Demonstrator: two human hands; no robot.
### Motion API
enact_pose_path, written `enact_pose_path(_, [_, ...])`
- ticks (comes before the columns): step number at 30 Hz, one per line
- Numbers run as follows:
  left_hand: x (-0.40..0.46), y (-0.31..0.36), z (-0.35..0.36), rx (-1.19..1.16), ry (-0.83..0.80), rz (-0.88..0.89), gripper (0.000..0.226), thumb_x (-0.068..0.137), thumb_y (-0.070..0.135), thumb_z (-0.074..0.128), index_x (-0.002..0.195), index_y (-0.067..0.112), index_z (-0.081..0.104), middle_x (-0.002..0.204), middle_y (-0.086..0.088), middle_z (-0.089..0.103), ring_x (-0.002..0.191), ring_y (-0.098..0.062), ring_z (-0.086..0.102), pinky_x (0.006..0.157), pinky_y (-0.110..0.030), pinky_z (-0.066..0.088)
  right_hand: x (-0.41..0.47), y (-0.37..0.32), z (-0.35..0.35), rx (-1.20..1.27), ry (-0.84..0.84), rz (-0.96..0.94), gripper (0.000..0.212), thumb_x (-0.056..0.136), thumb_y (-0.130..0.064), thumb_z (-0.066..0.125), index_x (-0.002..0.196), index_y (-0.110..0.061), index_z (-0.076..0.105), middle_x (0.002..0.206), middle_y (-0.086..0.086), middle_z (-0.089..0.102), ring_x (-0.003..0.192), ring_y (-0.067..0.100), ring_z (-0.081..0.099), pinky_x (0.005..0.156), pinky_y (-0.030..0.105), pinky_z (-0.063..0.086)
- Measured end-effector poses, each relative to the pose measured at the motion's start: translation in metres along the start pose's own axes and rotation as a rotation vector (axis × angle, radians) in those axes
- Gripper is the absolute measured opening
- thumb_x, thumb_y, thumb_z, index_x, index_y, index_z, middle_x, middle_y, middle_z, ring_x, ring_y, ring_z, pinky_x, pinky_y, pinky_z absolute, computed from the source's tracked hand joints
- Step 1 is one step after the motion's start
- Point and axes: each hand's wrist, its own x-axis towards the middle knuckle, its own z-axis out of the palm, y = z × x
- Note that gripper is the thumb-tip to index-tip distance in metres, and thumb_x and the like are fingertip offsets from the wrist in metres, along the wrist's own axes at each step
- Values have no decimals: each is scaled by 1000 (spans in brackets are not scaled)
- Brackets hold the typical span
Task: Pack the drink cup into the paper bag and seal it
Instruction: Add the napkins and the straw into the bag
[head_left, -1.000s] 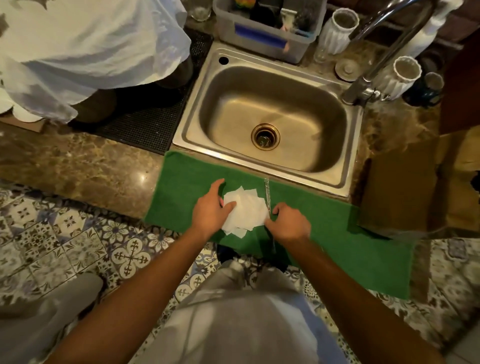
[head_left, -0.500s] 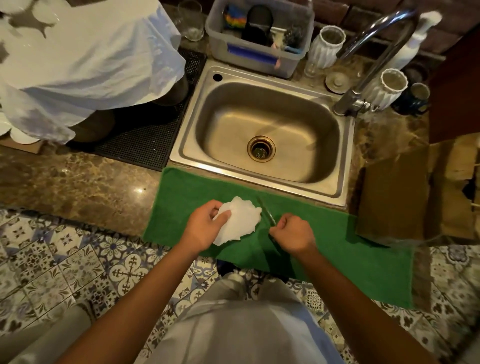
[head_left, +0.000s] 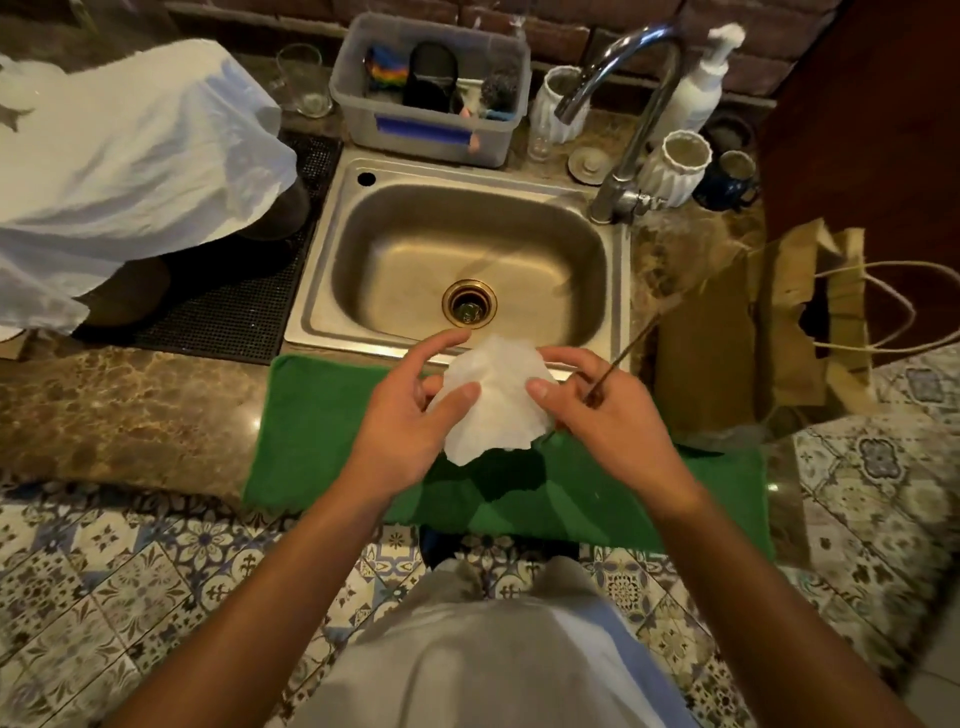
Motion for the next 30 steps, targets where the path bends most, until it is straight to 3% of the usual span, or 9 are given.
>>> enact_pose_path(3, [-2, 19, 29, -24, -12, 61, 52, 97, 5, 67, 128, 47, 61, 105, -5, 81, 97, -23, 78, 73, -33, 64, -11, -12, -24, 77, -57, -16, 34, 88, -35, 78, 119, -23, 75, 84, 0, 79, 79, 15, 76, 72, 28, 60])
enact_pose_path(6, [-5, 30, 60, -22, 9, 113, 54, 93, 4, 72, 127, 46, 63, 108, 1, 80, 99, -18, 77, 74, -30, 64, -21, -20, -54, 108, -71, -99, 16, 93, -16, 76, 108, -21, 78, 93, -5, 82, 85, 10, 78, 71, 23, 60])
enact_pose_path(11, [-6, 47, 116, -11, -19, 190, 62, 78, 22, 83, 135, 36, 61, 127, 15, 70, 115, -14, 70, 85, -31, 62, -39, -37, -112, 77, -75, -170, 20, 87, -28, 75, 104, -18, 78, 95, 4, 81, 84, 22, 78, 71, 31, 64])
enact_pose_path(14, [-5, 57, 149, -30, -33, 246, 58, 84, 14, 80, 133, 40, 63, 127, 8, 72, 111, -18, 73, 80, -30, 62, -50, -40, -145, 67, -83, -194, 22, 86, -28, 76, 105, -16, 78, 93, 7, 81, 83, 22, 78, 72, 41, 65])
enact_pose_path(18, [-2, 65, 194, -44, 31, 315, 62, 82, 22, 80, 136, 43, 60, 127, -14, 70, 106, -30, 74, 78, -39, 64, -63, -33, -185, 138, 45, -249, 28, 86, -25, 83, 110, -20, 70, 74, 23, 65, 64, 43, 64, 54, 48, 55])
enact_pose_path(20, [1, 67, 216, -58, 51, 336, 65, 83, 21, 80, 139, 44, 57, 127, -18, 69, 106, -32, 74, 78, -40, 64, -66, -28, -206, 150, 74, -261, 30, 85, -31, 85, 110, -24, 71, 69, 15, 64, 58, 34, 61, 51, 42, 52])
enact_pose_path(23, [6, 67, 252, -56, 60, 365, 64, 85, 18, 79, 139, 42, 57, 115, -12, 76, 102, -30, 76, 77, -40, 64, -68, -21, -232, 105, 66, -241, 28, 85, -36, 82, 110, -25, 76, 82, 8, 78, 72, 27, 76, 61, 47, 63])
enact_pose_path(27, [19, 63, 292, -11, 84, 383, 57, 89, 22, 76, 139, 42, 56, 112, -6, 77, 96, -24, 77, 73, -39, 65, -71, -8, -260, 126, 111, -233, 16, 90, -25, 77, 104, -18, 80, 85, 3, 82, 74, 18, 79, 61, 34, 65])
enact_pose_path(30, [35, 56, 309, 54, 135, 387, 48, 97, 30, 65, 142, 42, 52, 108, 14, 76, 101, -6, 73, 78, -27, 62, -74, -4, -288, 190, 178, -201, 9, 88, -29, 77, 95, -26, 81, 86, 5, 82, 76, 22, 80, 62, 35, 65])
